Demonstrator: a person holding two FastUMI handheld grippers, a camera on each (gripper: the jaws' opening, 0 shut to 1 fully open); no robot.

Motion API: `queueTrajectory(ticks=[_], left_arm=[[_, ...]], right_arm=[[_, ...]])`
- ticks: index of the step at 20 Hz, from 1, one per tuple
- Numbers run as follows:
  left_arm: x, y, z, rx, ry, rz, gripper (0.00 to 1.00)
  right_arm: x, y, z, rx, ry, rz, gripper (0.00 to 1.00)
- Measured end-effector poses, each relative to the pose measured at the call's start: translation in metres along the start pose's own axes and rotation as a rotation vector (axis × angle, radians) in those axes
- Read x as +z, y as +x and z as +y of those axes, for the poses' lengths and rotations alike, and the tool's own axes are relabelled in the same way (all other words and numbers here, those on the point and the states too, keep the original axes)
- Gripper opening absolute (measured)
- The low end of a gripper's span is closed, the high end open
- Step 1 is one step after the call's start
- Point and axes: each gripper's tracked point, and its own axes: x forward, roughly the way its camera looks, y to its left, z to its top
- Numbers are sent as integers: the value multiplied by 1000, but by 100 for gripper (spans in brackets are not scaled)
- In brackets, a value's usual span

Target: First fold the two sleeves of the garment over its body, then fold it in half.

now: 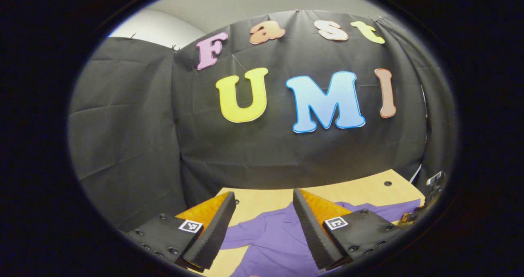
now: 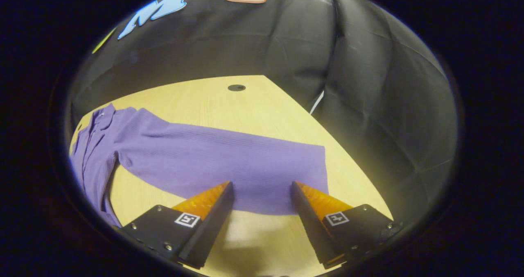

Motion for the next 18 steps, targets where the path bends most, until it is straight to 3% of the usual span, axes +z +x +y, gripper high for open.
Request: queueTrajectory(ticks=[6,7,8,10,13,15,18], left_arm=[[-3,7,-6,-14,4,7,95],[-2,8,-7,-15,6,6,95],[-2,9,-6,-16,7,5,95],[-2,11,-6,-16,8,8,94],[-5,12,-4,-15,4,12,96],[-5,16,-3,-14,1,15,98],[-13,19,0,-18,0,23,98]], right_arm=[[-2,2,13,56,34,-15,84],[-4,2,14,53,29,-14,66],[-1,3,19,81,37,-21,63],[-1,0,22,69,49,-11,29],[-2,3,20,56,105,27,30],[1,2,20,32,129,66,2],[6,-1,27,22,107,96,2]])
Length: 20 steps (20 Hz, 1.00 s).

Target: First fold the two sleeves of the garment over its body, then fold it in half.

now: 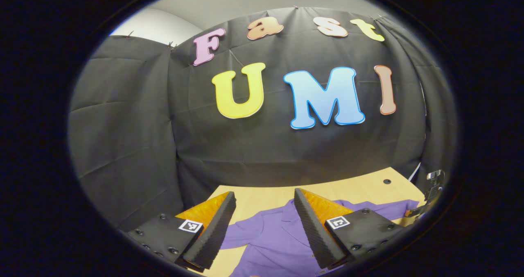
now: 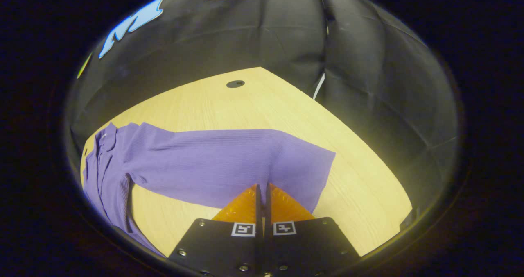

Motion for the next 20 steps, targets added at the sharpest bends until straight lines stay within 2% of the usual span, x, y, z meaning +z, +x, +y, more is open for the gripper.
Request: queueTrajectory(ticks=[5,10,20], left_arm=[[-15,7,11,-3,-7,13,98],[-36,13,39,2,-37,33,98],[-96,41,134,18,-76,90,98]], right_arm=[[17,-14,21,33,22,-31,1],[47,-39,69,99,-23,-95,1],[75,-83,217,237,-86,-170,1]])
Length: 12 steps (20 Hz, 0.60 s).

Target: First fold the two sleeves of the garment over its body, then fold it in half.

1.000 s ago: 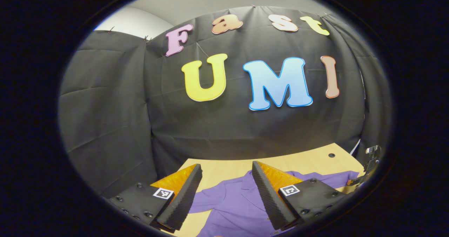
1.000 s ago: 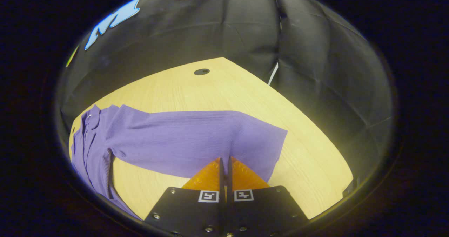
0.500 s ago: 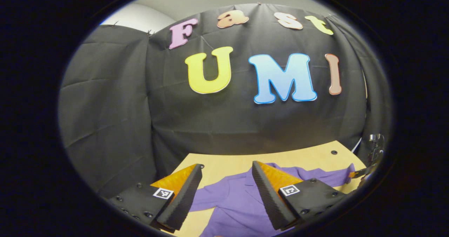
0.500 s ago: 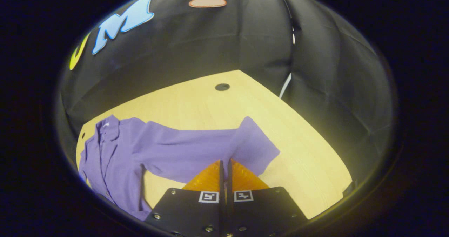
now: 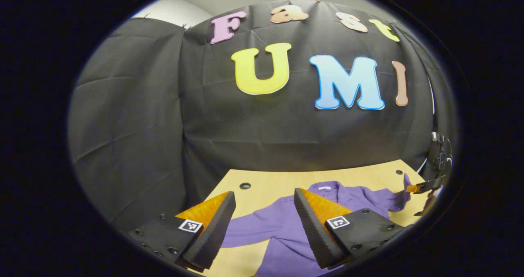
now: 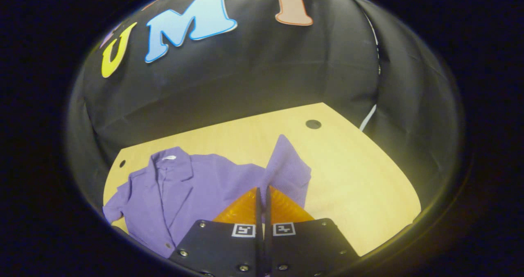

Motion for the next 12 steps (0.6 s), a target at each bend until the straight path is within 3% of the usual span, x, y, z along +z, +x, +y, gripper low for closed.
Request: queueTrajectory(ticks=[7,11,12], left_arm=[[-34,20,84,30,-10,54,94],[-61,27,137,69,-22,87,99],[-68,30,148,81,-31,98,95]], right_arm=[[-1,4,107,79,-49,1,1],[-15,2,165,135,-82,21,1],[-20,2,180,150,-92,29,1]])
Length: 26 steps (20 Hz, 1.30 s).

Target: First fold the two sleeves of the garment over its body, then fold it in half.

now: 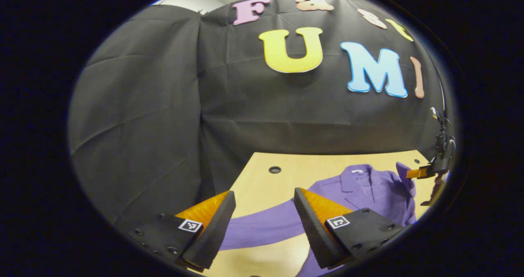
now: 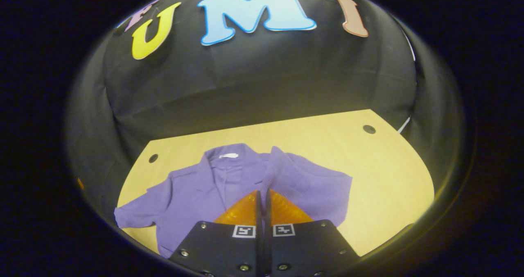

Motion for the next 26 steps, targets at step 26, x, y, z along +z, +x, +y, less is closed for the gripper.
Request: queueTrajectory(ticks=[26], left_arm=[[-232,65,145,156,-141,380,100]], right_arm=[[-124,35,220,199,-274,259,1]])
